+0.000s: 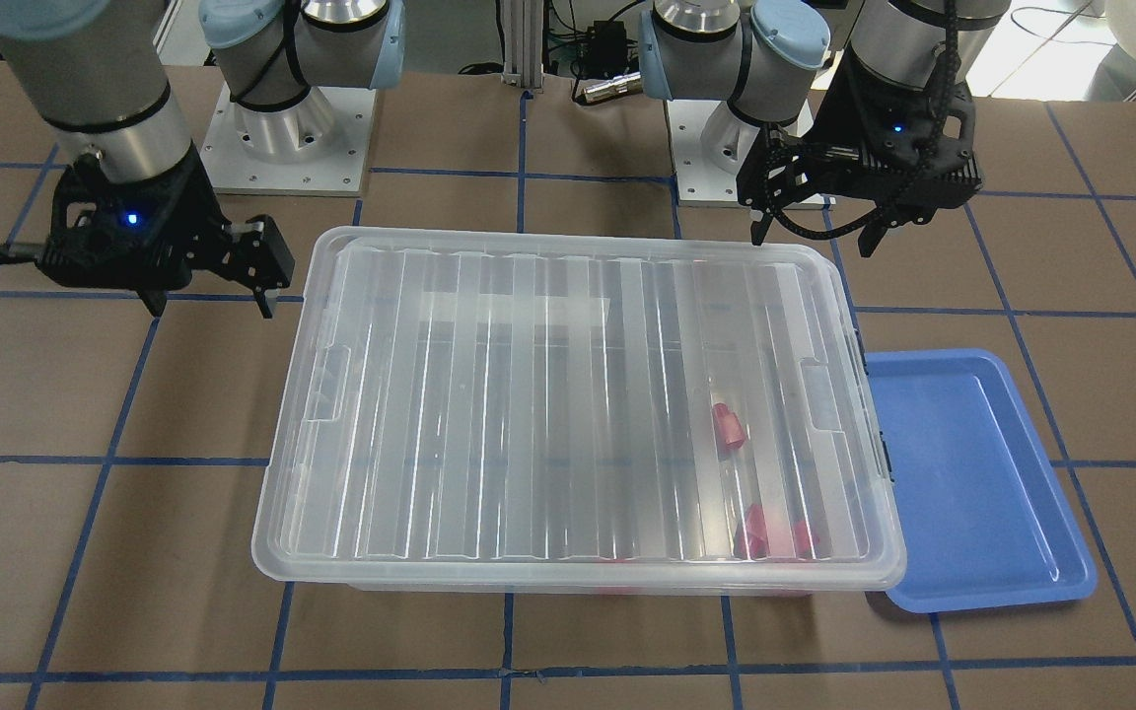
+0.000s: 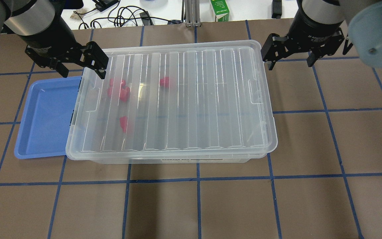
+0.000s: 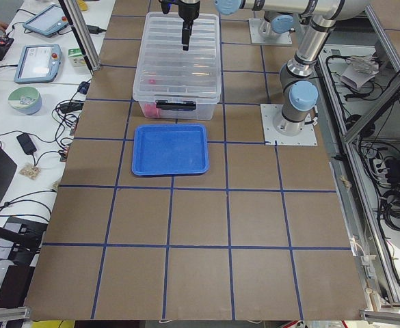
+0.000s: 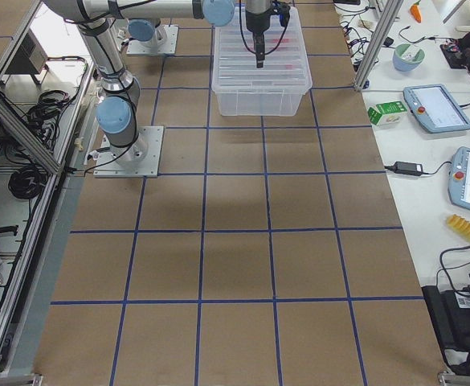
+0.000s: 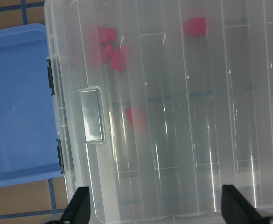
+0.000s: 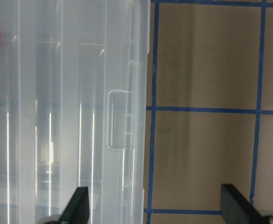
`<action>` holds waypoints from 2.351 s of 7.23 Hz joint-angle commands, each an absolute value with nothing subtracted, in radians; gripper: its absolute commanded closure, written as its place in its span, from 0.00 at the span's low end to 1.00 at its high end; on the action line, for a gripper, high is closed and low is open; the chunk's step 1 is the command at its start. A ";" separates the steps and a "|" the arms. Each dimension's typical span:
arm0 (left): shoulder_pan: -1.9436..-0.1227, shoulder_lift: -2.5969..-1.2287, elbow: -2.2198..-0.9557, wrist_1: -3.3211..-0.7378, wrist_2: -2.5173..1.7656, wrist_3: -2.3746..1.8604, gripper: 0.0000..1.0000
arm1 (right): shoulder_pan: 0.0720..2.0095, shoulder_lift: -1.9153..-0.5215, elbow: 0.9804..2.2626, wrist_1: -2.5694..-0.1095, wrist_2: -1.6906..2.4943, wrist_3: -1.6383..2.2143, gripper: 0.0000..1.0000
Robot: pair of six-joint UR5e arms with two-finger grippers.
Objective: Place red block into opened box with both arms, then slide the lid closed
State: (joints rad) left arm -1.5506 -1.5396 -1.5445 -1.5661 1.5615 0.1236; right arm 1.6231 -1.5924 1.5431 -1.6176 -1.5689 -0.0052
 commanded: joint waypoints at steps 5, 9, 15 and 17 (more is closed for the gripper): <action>-1.549 -1.539 -1.523 -1.614 1.572 0.088 0.00 | 1.654 -1.594 1.546 -1.640 -1.557 0.080 0.00; -1.551 -1.540 -1.523 -1.615 1.571 0.081 0.00 | 1.654 -1.591 1.540 -1.641 -1.559 0.080 0.00; -1.549 -1.540 -1.523 -1.615 1.568 0.081 0.00 | 1.652 -1.598 1.543 -1.629 -1.562 0.080 0.00; -1.549 -1.540 -1.523 -1.615 1.569 0.081 0.00 | 1.652 -1.600 1.540 -1.629 -1.557 0.080 0.00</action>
State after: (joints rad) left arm -1.5493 -1.5402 -1.5232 -1.6153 1.5688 0.0813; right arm 1.6519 -1.5984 1.5408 -1.6294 -1.5593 0.0798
